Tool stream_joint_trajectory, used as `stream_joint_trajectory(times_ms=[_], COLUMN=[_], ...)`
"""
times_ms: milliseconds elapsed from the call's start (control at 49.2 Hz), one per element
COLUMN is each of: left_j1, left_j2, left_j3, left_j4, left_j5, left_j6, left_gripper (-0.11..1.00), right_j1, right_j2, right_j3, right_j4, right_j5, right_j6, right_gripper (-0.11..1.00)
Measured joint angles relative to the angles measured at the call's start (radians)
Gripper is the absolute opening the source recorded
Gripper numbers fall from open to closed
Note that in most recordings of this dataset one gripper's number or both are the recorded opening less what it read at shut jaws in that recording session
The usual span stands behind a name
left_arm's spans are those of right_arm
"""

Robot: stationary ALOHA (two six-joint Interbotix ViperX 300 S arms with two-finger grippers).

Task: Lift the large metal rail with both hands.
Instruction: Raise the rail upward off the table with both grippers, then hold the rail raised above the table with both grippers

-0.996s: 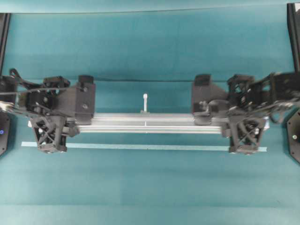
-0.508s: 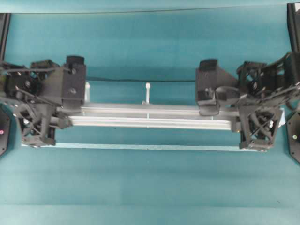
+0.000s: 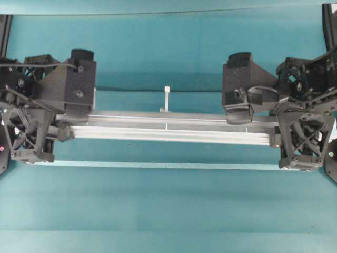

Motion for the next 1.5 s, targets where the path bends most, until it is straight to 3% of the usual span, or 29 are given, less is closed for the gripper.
stream_joint_trajectory(times_ms=[529, 1505], left_j1=[0.011, 0.014], left_j2=[0.032, 0.048], left_j3=[-0.098, -0.115], left_j4=[0.0, 0.0], left_j5=[0.071, 0.08], left_j6=[0.0, 0.0], left_gripper=[0.36, 0.36], right_j1=[-0.015, -0.025], right_j2=[-0.035, -0.04], right_j3=[-0.043, -0.038], right_j4=[0.0, 0.012], right_j5=[0.015, 0.015], right_j6=[0.006, 0.006], right_gripper=[0.38, 0.38])
